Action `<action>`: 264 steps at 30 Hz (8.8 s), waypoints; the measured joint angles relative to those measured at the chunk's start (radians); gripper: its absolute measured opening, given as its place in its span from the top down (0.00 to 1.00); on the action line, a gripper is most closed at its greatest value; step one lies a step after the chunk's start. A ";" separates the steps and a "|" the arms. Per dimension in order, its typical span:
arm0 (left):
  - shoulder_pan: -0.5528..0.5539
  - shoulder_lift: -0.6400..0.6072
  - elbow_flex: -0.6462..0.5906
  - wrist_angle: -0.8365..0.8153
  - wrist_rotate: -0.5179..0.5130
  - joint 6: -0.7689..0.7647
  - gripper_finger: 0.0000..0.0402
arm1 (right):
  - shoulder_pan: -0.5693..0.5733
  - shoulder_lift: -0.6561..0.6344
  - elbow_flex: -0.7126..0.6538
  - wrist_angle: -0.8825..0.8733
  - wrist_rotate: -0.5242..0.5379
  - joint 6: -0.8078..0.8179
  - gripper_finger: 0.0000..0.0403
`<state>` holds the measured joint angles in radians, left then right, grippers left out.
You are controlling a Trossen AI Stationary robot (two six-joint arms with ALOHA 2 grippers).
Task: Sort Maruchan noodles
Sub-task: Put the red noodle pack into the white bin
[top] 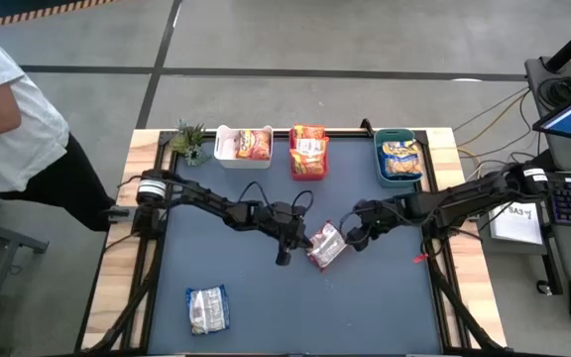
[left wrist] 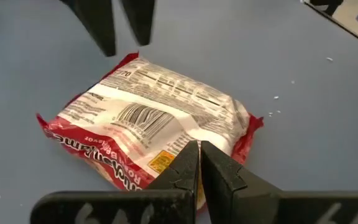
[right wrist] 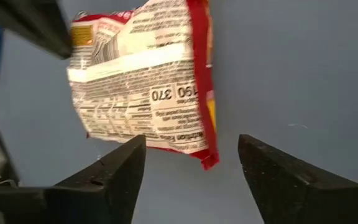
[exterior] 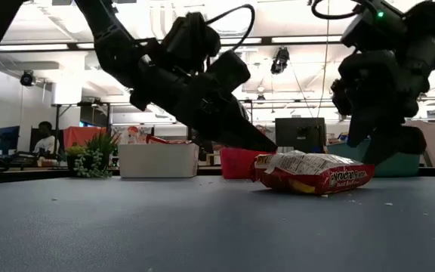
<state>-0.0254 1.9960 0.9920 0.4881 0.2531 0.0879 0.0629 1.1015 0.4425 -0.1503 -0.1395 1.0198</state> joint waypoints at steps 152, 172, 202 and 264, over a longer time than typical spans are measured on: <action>0.055 -0.166 0.002 -0.154 -0.131 -0.134 0.74 | 0.028 0.146 0.106 0.391 0.219 -0.903 0.38; 0.046 -0.539 -0.001 -0.598 -0.582 0.016 0.75 | -0.009 -0.157 0.104 0.239 0.247 -0.877 0.31; 0.429 -0.835 -0.436 -0.244 -1.178 -0.213 0.75 | -0.028 0.059 0.110 0.391 0.247 -0.909 0.33; 0.300 -0.736 -0.370 -0.308 -1.338 -0.253 0.52 | -0.029 0.054 0.110 0.395 0.275 -0.928 0.32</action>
<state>0.2747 1.2599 0.6220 0.1797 -1.0845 -0.1648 0.0340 1.1553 0.5526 0.2451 0.1358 0.0919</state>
